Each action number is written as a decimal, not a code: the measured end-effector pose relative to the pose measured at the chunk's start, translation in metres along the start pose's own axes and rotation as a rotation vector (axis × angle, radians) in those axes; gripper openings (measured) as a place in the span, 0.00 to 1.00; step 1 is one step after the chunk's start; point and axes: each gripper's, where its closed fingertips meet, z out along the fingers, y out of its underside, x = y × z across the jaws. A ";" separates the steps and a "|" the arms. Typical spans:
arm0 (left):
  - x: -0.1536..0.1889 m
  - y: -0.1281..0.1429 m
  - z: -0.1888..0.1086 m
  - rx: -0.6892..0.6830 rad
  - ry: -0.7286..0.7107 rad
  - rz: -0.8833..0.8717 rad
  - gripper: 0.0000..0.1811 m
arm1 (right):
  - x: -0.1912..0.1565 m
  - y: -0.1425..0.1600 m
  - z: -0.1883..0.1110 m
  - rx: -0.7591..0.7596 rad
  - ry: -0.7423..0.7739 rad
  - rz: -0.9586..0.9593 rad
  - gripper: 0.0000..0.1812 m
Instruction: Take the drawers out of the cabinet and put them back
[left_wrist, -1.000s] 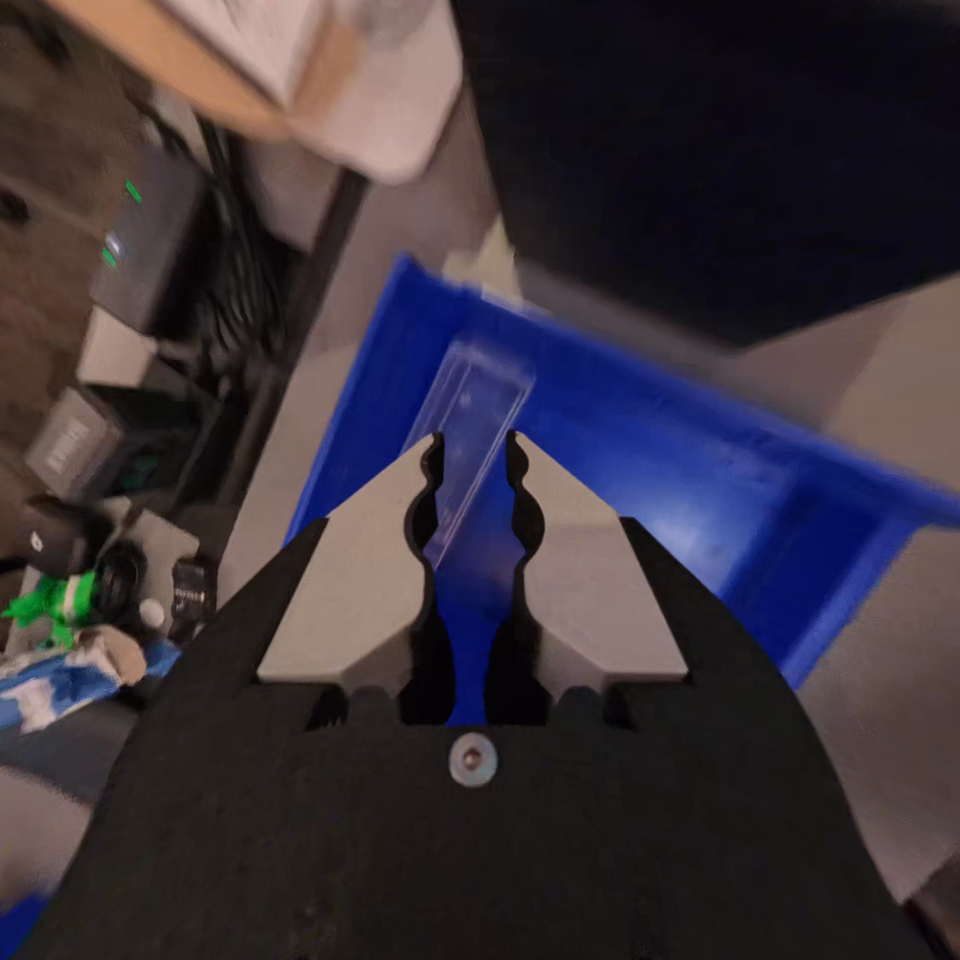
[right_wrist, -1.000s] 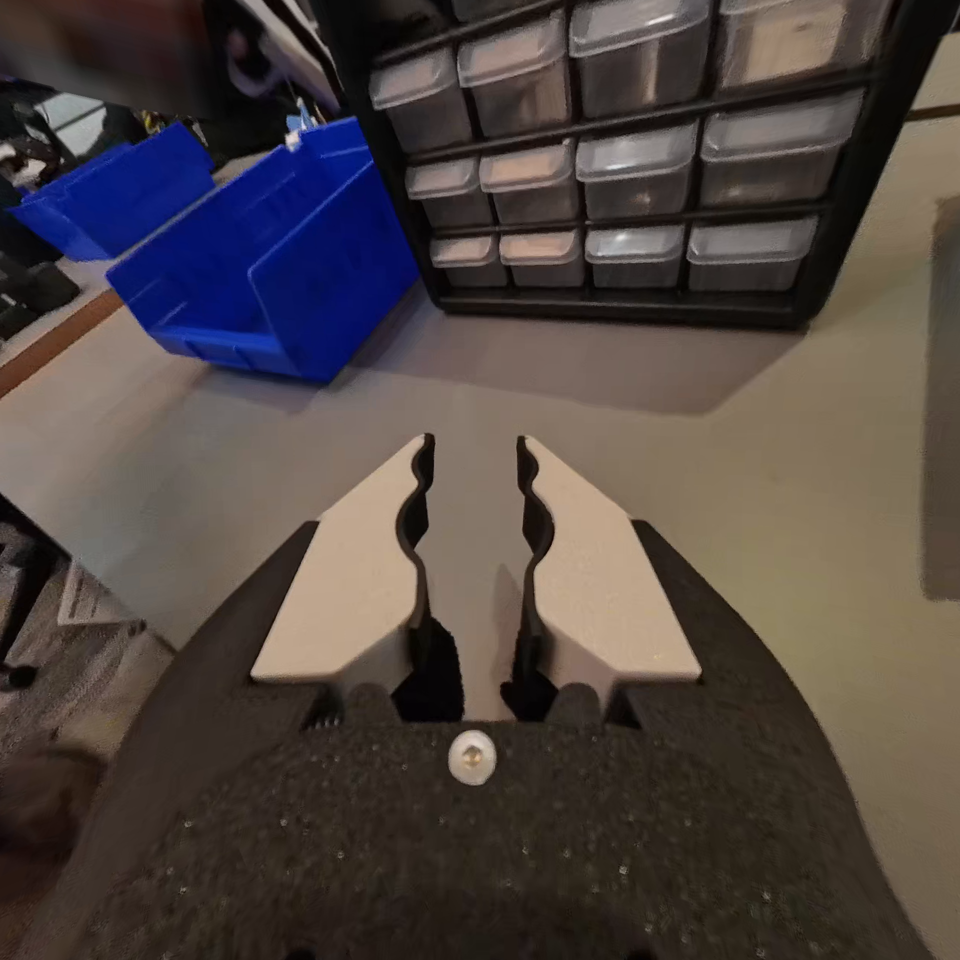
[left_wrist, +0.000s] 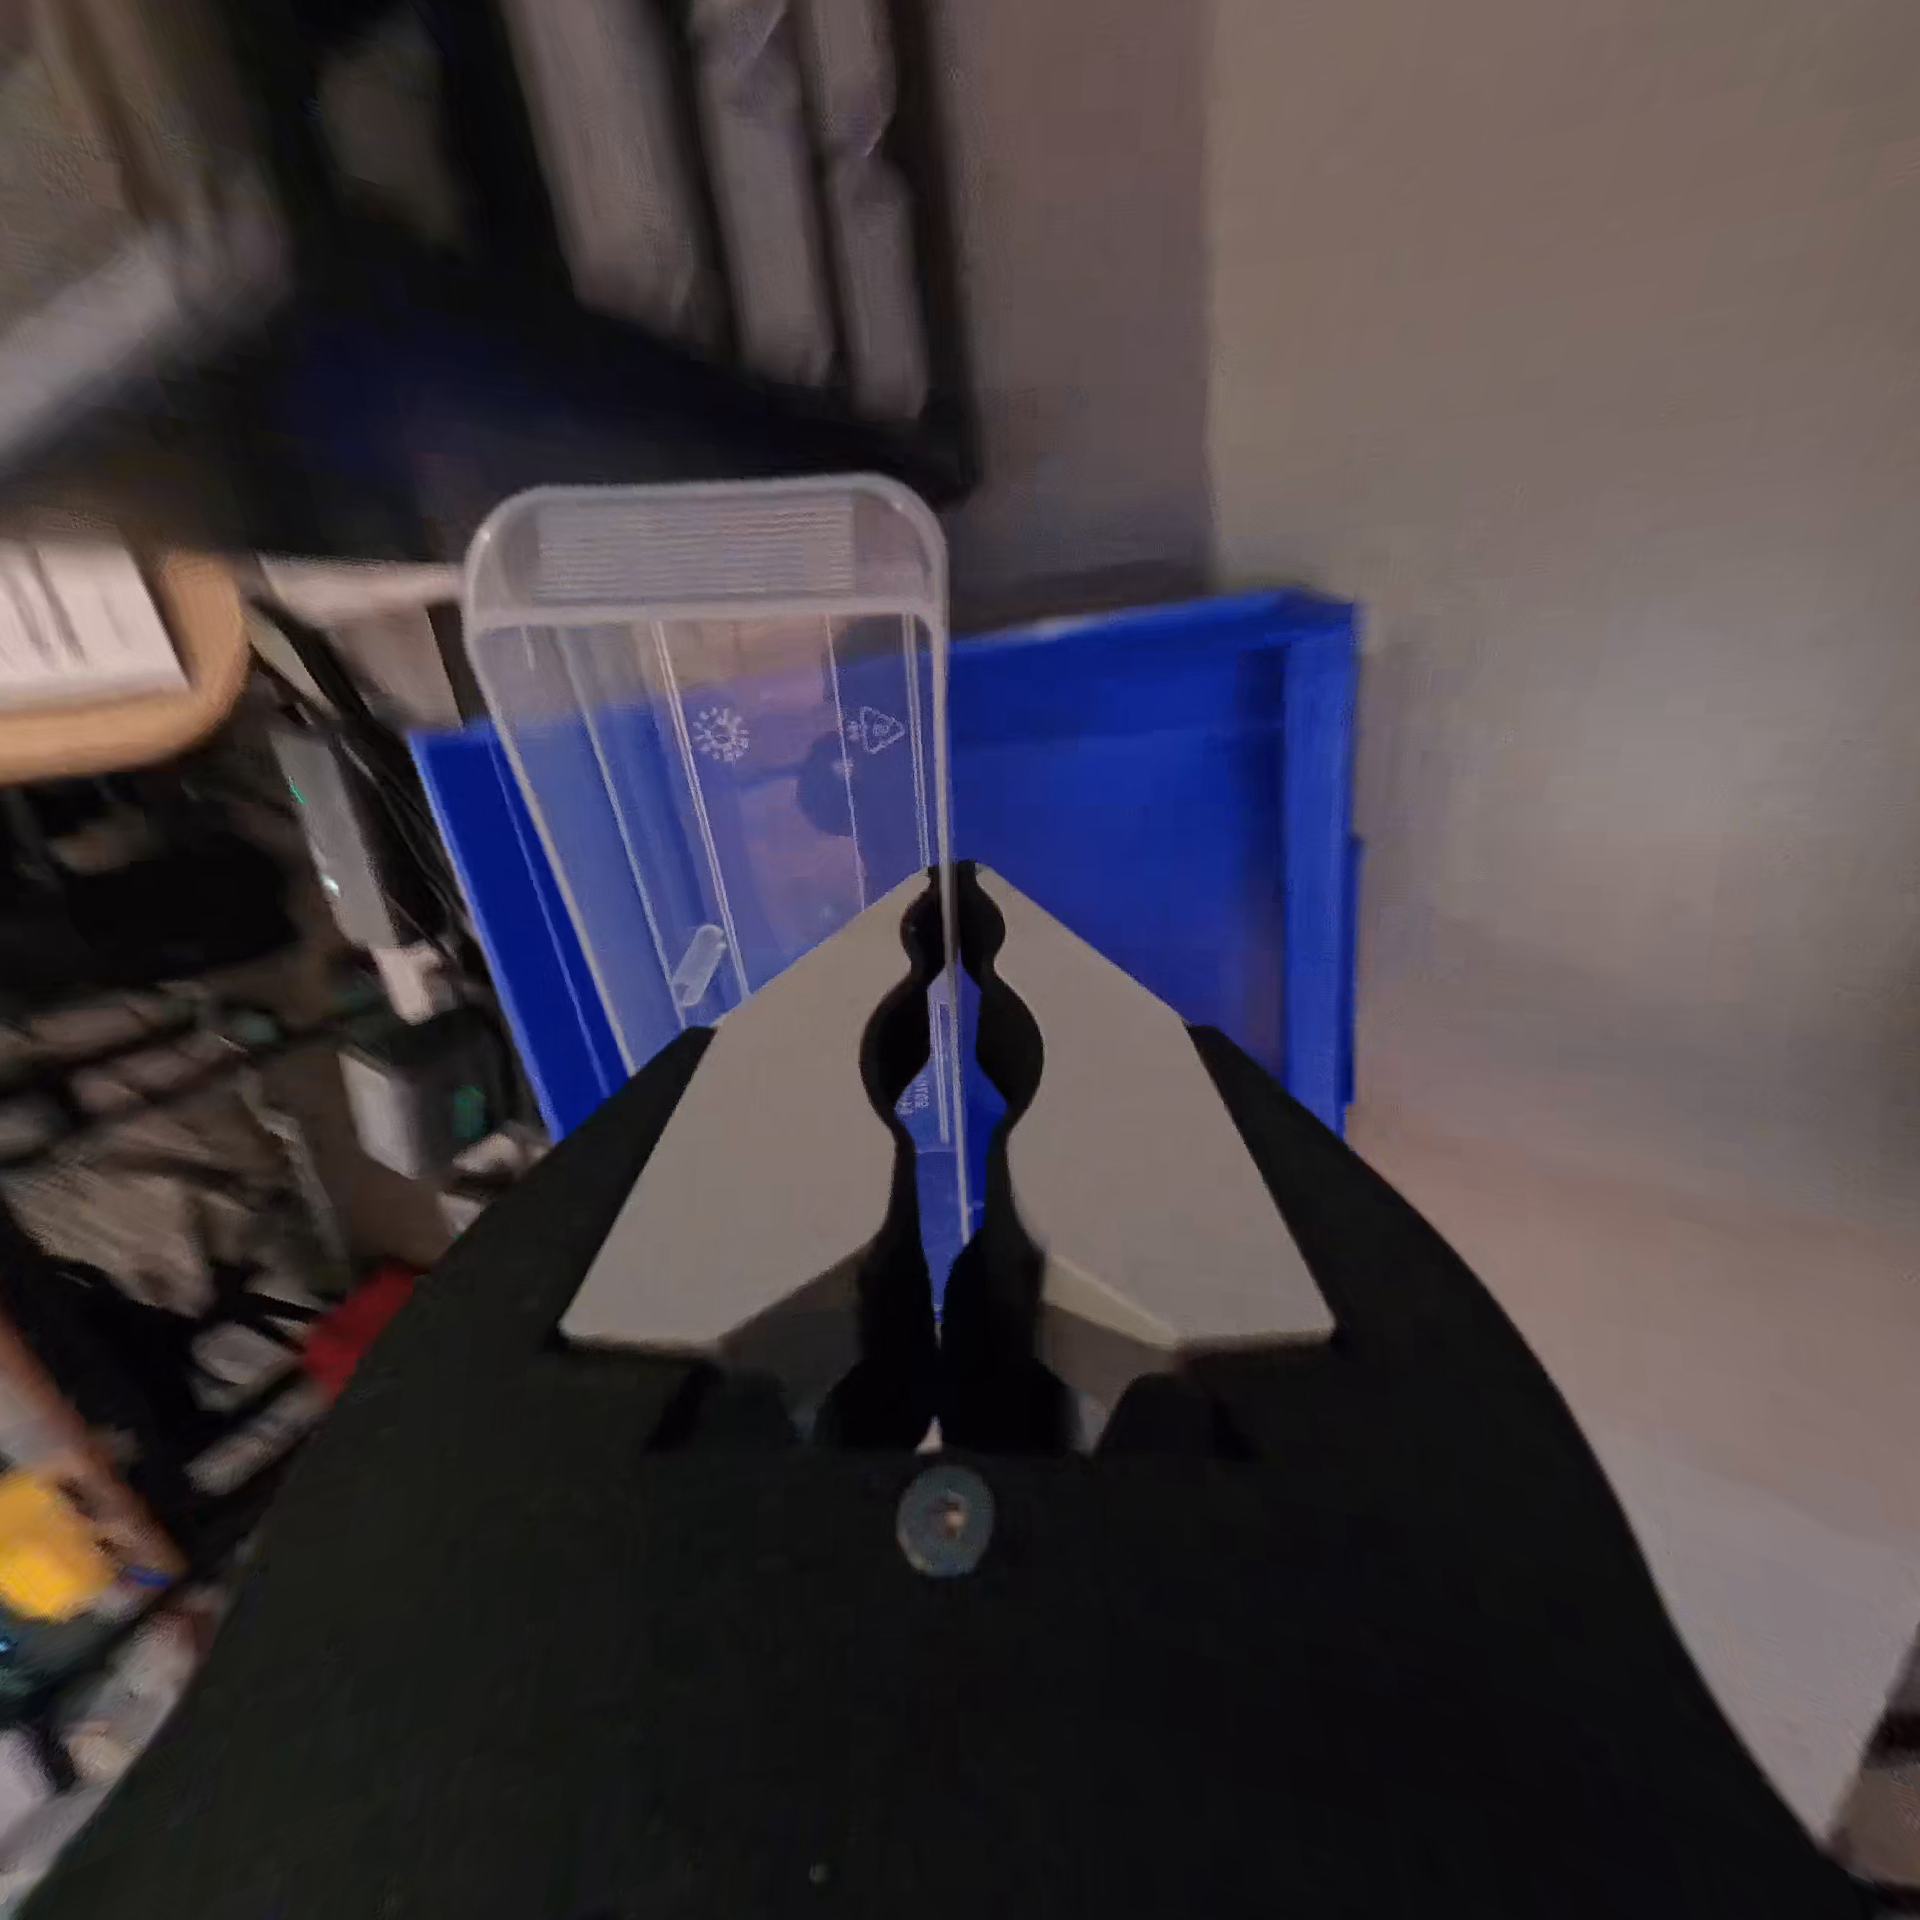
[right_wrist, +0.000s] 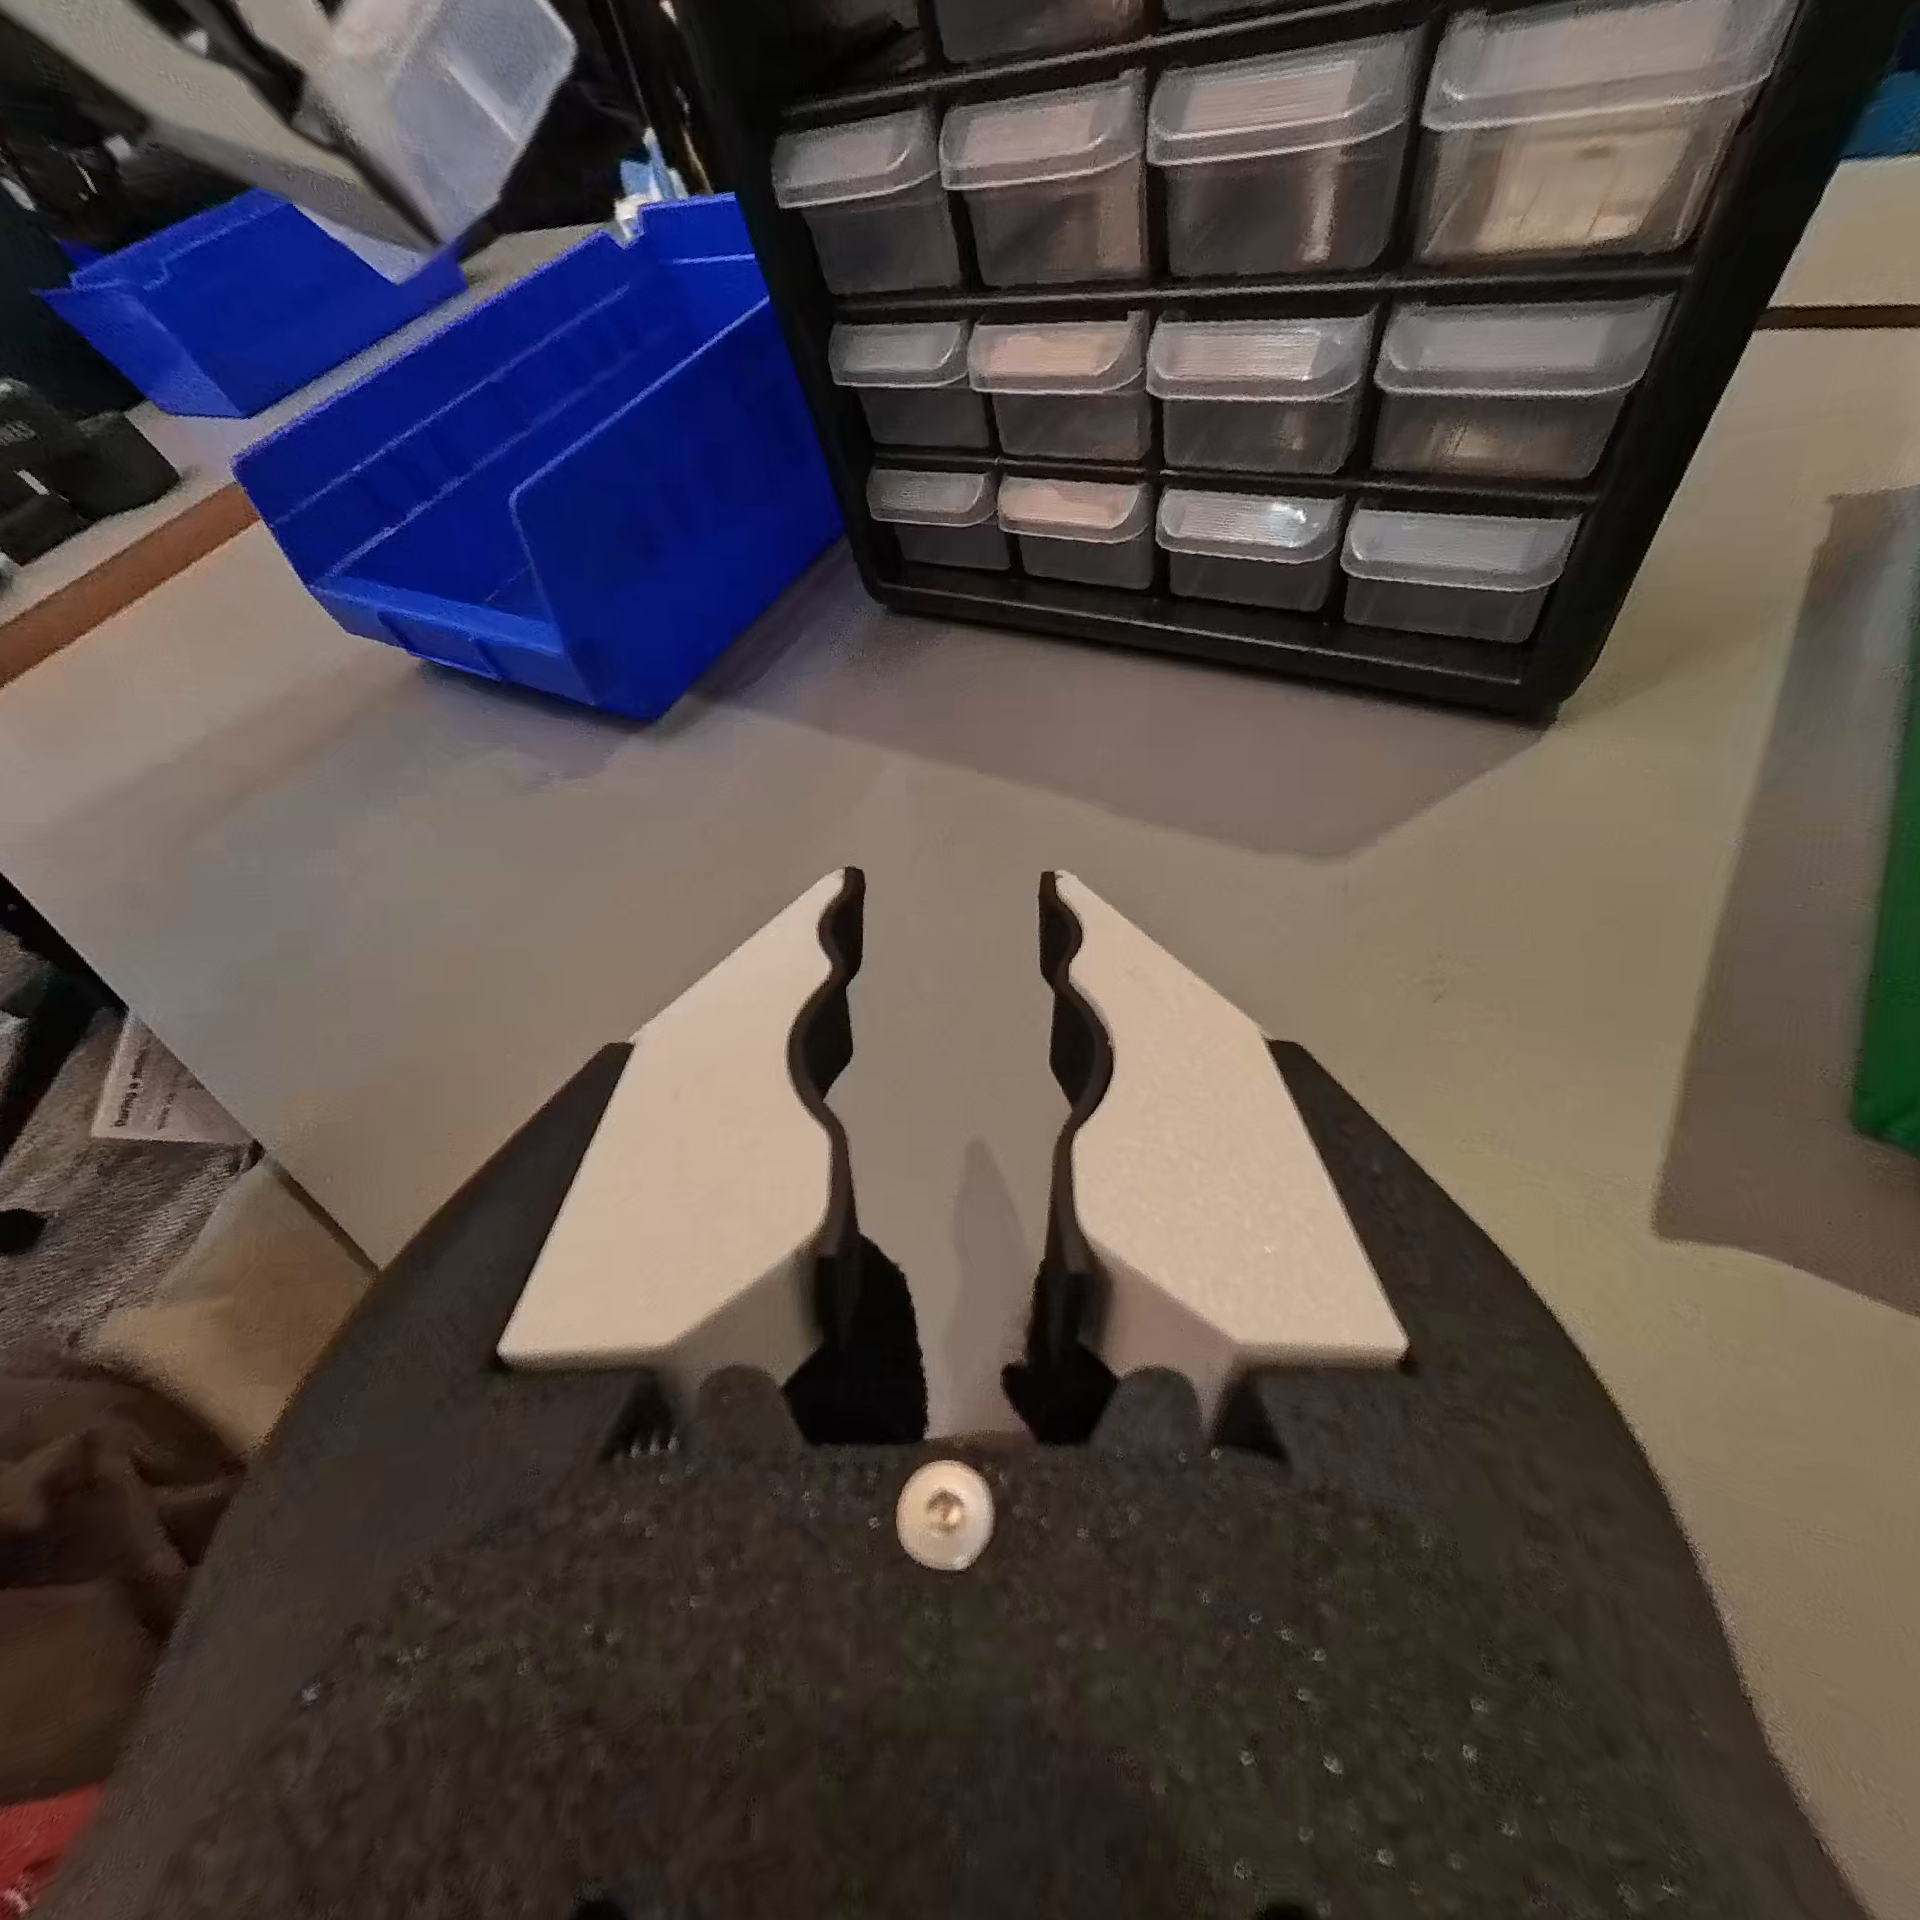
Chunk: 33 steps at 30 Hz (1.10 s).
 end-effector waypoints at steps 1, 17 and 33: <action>0.010 -0.016 -0.006 -0.001 -0.019 0.090 0.00 | 0.001 -0.001 0.000 -0.001 -0.004 0.009 0.18; 0.138 -0.103 0.102 -0.064 0.306 1.210 0.00 | 0.007 -0.009 -0.018 0.019 -0.027 0.080 0.19; 0.108 -0.114 0.079 -0.053 0.076 1.116 0.28 | 0.011 -0.025 -0.010 -0.012 -0.124 0.080 0.20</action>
